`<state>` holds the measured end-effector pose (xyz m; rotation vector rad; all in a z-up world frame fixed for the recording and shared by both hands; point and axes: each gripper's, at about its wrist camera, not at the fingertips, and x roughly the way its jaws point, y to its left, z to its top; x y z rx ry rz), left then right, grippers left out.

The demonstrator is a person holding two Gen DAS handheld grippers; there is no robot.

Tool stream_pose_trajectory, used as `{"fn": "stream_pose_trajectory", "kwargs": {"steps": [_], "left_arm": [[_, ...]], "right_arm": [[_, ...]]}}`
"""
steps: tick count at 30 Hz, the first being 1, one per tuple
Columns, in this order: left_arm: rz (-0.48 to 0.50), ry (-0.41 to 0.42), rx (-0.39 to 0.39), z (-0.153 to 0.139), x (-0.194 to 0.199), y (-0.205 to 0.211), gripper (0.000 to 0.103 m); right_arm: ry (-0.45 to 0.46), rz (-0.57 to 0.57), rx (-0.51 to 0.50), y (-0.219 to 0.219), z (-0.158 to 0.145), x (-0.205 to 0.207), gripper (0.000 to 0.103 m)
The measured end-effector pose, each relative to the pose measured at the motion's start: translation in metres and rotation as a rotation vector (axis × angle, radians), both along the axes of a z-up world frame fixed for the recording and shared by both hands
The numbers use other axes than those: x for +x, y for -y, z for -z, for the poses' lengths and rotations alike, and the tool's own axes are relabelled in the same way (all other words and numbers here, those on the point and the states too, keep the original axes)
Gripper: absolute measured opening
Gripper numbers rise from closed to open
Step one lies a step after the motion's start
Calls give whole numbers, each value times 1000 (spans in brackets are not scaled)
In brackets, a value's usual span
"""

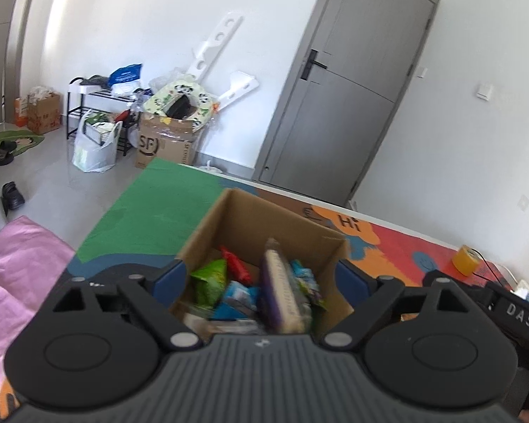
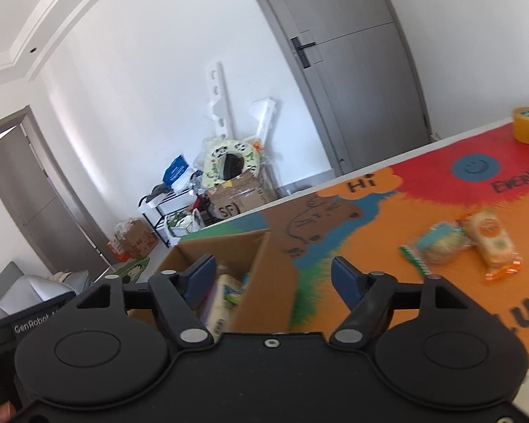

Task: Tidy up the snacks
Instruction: 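Withdraw both grippers from the box back over the last two snacks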

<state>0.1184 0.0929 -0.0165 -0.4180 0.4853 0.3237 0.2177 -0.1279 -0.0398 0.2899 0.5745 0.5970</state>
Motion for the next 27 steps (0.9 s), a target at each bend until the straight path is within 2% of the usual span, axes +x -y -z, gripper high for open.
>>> {"fn": "stream_pose_trajectory", "kwargs": {"steps": [14,27], "left_arm": [[111,20,27,-8,19,59,91],[199,-3,39,3,48,102,91]], "right_arm": [[6,145,17,85,4,-6,89],[-21,218,-7,136,18,1,93]]}}
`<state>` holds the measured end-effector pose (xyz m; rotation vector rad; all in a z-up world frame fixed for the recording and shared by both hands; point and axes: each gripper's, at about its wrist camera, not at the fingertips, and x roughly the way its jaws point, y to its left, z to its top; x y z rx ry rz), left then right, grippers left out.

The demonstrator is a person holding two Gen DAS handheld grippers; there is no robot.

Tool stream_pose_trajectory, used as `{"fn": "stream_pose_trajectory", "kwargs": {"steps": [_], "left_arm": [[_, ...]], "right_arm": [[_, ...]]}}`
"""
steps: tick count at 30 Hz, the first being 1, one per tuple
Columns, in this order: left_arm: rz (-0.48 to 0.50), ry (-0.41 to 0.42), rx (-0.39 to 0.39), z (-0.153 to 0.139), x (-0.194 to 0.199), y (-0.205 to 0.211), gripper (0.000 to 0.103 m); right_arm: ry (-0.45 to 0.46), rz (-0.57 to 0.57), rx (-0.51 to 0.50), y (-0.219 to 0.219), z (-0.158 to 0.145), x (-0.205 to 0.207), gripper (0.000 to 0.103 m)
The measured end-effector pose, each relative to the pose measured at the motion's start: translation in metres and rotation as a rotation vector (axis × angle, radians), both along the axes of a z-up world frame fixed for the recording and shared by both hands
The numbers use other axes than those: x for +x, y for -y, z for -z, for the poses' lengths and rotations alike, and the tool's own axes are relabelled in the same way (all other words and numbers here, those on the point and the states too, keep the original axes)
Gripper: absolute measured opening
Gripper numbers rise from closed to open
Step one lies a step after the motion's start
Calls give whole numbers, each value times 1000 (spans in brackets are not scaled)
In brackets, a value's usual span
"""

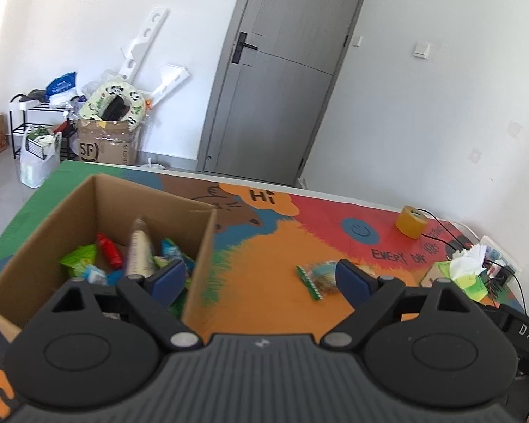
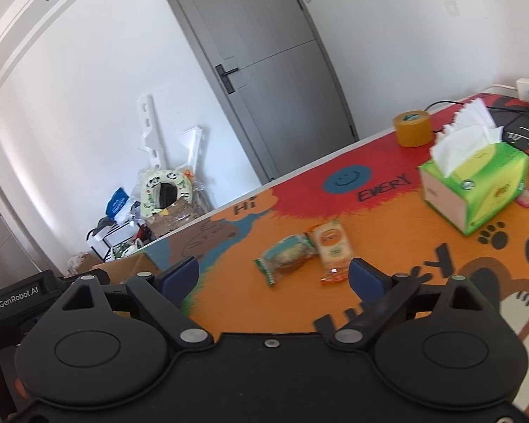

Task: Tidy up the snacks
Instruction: 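Withdraw both grippers from the box back over the last two snacks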

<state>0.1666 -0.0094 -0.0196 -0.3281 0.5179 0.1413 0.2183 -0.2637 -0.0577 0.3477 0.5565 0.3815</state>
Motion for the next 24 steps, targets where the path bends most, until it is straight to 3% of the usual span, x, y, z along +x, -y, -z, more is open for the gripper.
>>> {"fn": "stream_pose_trajectory", "kwargs": {"steps": [14,24], "left_arm": [[51,-20,-16,10,50,30,91],[27,-77,-23,30,94,39,91]], "right_arm": [[-13,73,18,35,5,30,92],[-70,49,15,27,22,68,83]]}}
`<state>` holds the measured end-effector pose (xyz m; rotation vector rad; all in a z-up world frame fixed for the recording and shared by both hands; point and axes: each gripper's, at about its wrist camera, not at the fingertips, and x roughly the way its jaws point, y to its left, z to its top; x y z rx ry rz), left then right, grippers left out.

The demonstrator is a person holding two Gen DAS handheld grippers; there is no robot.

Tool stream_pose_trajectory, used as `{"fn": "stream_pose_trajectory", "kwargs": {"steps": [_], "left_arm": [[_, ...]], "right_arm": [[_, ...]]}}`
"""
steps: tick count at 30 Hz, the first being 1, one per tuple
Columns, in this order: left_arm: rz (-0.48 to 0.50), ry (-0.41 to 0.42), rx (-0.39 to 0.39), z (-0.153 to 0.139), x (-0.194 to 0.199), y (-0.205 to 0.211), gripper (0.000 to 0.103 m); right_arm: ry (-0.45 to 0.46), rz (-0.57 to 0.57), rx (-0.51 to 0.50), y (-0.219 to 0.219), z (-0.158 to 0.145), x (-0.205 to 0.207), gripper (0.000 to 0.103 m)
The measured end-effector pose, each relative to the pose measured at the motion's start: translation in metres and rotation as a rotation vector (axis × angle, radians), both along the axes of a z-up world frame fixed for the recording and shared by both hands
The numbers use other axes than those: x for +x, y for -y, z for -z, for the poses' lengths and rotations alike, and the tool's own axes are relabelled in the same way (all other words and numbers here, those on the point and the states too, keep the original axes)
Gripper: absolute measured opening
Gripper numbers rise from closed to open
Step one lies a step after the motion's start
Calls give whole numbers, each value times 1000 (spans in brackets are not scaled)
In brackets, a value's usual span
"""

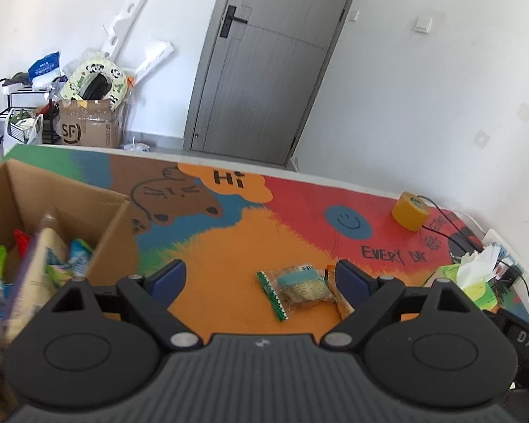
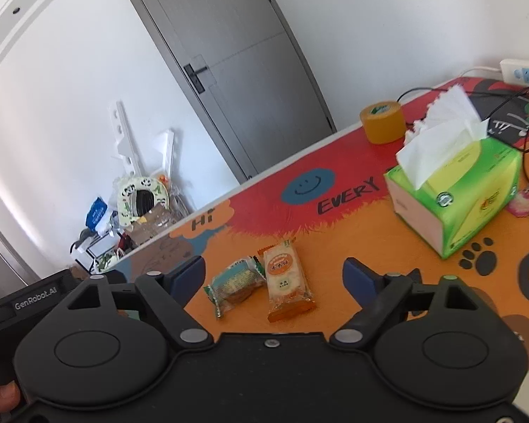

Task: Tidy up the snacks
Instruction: 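Withdraw both grippers from the box back over the last two snacks, then grasp the orange-labelled pastry with the right gripper while the left gripper grasps the green-striped cracker packet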

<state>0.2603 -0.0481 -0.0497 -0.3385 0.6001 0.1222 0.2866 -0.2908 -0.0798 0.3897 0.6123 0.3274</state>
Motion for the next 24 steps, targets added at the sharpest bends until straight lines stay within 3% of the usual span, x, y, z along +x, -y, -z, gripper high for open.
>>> {"fn": "stream_pose_trajectory", "kwargs": {"steps": [15,18,19,20,24], "left_arm": [[26,-99,33,35,54,12,90],[18,-111,44,39,63,11,91],[16,-117,45,41,65,12,91],[17,-122,44,42,69,12,91],[45,-132,60,47,78,18,91]], "right_arm": [[-135,-51,-86,-35,40,56,72],[-155,-69,-102,-39,47,60,59],[-168,-82,-99,-39,50,62,45],[-188,-85,-100,-39,54,64,37],[-183,-70,-69,-27,59,60,34]]}}
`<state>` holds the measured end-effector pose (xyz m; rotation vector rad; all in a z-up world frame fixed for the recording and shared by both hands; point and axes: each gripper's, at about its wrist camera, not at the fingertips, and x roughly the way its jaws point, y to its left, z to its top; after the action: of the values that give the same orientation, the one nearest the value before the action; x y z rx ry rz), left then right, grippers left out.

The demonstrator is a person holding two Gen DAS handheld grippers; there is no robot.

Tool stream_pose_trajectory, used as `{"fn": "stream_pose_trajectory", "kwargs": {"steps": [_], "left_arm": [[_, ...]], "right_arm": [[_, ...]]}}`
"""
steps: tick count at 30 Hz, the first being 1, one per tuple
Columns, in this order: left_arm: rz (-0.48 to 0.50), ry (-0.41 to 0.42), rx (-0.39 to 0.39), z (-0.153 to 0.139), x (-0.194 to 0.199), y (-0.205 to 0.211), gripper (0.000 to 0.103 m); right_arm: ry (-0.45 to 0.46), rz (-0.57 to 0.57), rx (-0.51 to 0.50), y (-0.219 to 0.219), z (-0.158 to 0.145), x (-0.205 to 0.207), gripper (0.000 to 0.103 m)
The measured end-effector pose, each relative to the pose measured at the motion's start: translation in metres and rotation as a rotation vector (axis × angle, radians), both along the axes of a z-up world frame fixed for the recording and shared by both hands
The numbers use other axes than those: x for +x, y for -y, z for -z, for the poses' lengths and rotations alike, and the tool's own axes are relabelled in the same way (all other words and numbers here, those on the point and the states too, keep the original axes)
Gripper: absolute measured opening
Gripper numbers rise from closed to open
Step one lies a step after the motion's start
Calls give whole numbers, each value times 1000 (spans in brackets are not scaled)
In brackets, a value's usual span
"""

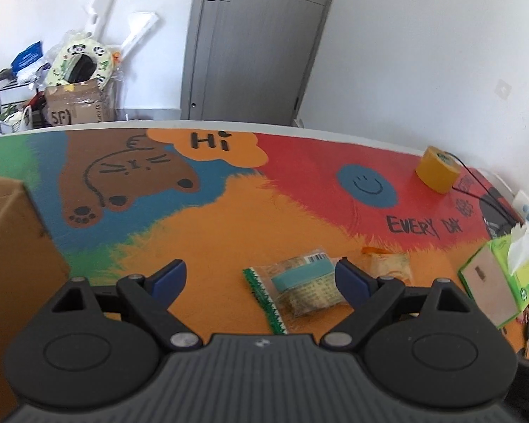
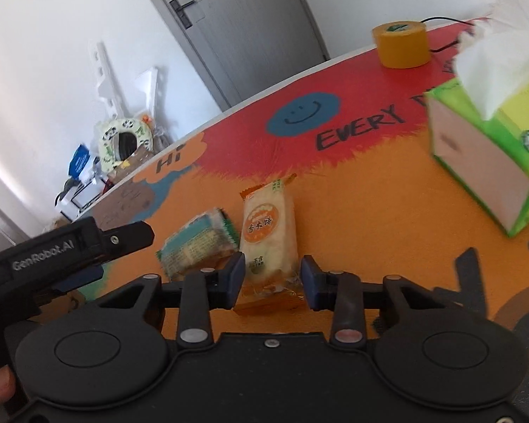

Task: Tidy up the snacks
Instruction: 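Grasp the orange-labelled pastry with the right gripper while the left gripper grasps the green-striped cracker packet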

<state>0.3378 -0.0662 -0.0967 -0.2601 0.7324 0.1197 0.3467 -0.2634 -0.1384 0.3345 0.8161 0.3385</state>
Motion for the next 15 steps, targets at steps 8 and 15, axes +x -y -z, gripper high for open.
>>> {"fn": "stream_pose_trajectory", "kwargs": {"steps": [8,15], "left_arm": [[14,-27,-6,13,18,17,91],[14,-40,4,23,29,32,91]], "right_arm": [[4,77,-3,32,-3,-9,32],[8,122,-3,51,-2,-12,32]]}}
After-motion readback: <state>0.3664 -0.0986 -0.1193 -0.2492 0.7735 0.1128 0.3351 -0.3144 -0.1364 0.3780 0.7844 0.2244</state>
